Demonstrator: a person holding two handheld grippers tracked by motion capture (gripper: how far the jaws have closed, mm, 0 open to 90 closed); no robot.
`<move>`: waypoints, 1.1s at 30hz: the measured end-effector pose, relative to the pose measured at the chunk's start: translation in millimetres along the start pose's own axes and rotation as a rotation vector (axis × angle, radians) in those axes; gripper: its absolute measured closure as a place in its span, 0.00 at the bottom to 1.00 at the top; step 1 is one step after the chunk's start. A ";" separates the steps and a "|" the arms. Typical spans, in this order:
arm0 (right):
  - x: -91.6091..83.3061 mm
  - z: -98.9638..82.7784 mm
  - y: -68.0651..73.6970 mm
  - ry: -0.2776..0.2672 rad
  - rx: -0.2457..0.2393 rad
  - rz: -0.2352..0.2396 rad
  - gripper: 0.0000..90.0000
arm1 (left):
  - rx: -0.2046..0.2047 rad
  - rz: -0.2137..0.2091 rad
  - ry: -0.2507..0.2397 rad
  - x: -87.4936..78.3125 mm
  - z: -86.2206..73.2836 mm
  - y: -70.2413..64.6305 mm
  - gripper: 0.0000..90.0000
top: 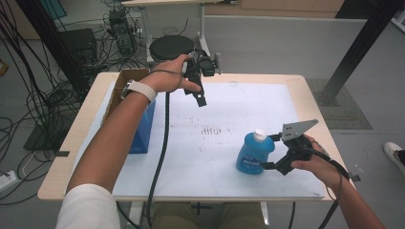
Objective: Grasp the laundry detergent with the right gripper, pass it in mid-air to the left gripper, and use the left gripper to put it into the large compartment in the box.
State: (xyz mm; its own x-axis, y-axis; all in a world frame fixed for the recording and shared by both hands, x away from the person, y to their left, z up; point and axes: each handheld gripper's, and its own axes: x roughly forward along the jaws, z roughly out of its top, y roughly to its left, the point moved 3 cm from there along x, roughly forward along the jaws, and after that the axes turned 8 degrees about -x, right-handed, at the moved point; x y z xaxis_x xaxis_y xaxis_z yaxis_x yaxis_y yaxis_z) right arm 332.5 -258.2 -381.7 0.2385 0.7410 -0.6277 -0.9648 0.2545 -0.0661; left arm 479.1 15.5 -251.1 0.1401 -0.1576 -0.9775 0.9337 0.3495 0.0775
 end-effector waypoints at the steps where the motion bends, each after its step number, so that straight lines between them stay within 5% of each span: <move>1: -0.1 0.0 0.1 0.001 0.000 0.000 0.04 | 0.000 0.001 -0.001 0.0 0.0 0.0 0.13; 33: -0.1 2.0 -1.0 -0.002 -0.005 -0.003 0.04 | -0.010 0.000 -0.008 1.5 -3.4 1.4 0.14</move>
State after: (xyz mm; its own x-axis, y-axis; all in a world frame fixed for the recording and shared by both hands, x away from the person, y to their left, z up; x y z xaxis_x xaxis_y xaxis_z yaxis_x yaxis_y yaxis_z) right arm 333.7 -257.3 -380.0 0.2420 0.7414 -0.6260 -0.9645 0.2542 -0.0719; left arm 479.4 18.9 -253.1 0.1426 -0.1647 -0.9760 0.9304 0.3587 0.0754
